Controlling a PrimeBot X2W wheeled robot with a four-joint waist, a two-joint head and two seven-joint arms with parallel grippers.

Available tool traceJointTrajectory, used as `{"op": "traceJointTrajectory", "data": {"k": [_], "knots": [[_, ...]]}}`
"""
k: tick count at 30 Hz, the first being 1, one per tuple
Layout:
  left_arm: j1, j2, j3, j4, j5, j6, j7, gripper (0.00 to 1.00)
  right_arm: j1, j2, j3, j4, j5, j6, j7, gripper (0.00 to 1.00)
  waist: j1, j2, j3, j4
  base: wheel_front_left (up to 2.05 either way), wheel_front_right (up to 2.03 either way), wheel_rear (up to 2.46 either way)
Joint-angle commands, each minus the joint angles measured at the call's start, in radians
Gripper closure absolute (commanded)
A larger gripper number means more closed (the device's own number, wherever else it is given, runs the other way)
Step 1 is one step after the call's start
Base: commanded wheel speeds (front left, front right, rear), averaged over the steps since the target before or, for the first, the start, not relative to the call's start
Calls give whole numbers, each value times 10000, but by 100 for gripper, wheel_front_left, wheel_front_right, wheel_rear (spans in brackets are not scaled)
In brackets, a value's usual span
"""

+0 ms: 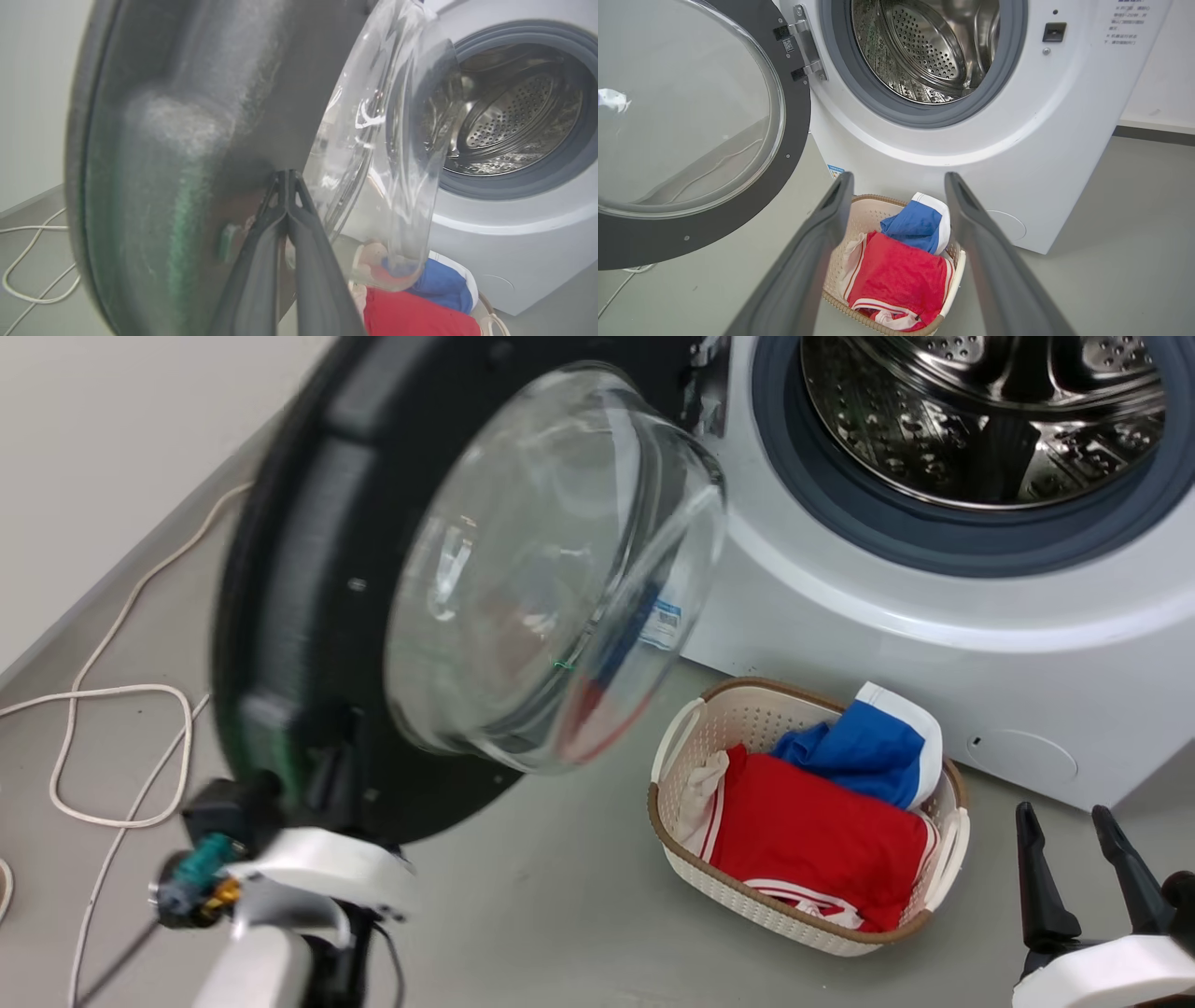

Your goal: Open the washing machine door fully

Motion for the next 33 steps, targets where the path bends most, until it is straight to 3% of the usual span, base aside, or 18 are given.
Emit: {"op": "traceJointTrajectory", "data": {"k": [1,9,22,27,33], "knots": [[-262,151,233,221,-96,-12,-111,100,-130,-73,13,-53,33,1,57,0,0,0,131,-135,0,0,0],[-1564,812,1329,2301,-770,-411,-501,100,-348,-333,82,-193,-82,1,201,0,0,0,671,-622,0,0,0],[-2672,1621,2180,5021,-871,-1170,-912,100,-593,-470,211,-126,67,1,81,0,0,0,898,-1150,0,0,0],[-2195,1421,2292,4581,-292,-1058,-939,100,-408,-324,208,31,219,1,-22,0,0,0,498,-1107,0,0,0],[-931,1074,2466,2925,550,-836,-921,100,-193,-162,316,224,278,1,-185,0,0,0,-114,-1086,0,0,0]]}}
